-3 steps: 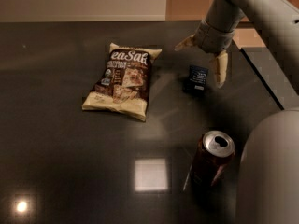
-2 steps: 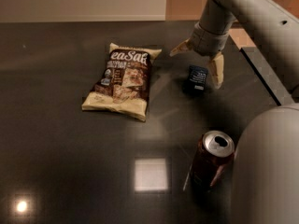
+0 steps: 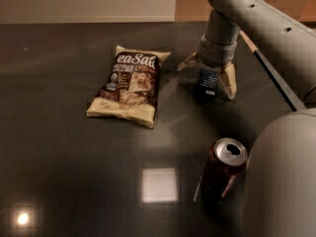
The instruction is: Pick rxbar blueberry
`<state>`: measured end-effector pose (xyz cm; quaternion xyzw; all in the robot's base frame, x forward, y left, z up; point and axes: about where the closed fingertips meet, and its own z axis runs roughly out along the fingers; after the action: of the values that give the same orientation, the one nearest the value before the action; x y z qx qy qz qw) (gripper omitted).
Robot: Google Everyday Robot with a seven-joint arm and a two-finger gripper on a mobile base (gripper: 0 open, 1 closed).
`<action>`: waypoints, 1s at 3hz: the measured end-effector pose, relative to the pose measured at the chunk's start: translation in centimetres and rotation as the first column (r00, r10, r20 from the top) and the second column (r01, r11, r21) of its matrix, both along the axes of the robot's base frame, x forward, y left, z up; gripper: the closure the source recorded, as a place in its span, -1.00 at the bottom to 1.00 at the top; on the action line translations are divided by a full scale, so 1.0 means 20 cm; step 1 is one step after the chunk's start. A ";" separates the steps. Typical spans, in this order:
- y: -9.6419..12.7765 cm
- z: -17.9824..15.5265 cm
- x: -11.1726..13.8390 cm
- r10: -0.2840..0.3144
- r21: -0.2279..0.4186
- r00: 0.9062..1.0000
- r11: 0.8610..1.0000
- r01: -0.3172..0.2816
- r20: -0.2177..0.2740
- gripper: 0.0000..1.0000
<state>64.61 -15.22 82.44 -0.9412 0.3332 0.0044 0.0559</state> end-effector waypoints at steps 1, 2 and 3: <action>0.00 -0.03 -0.02 0.037 -0.019 0.999 0.999 -0.037 -0.013 -0.67; -0.01 -0.02 0.00 0.059 -0.040 0.998 0.997 -0.060 -0.011 -0.20; -0.02 -0.01 0.01 0.072 -0.061 0.997 0.996 -0.072 -0.008 0.26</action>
Offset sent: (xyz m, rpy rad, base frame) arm -0.0167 -0.0114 0.0055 -0.0896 0.0688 0.0911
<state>64.78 -15.68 82.26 -0.9539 0.2991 -0.0010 0.0260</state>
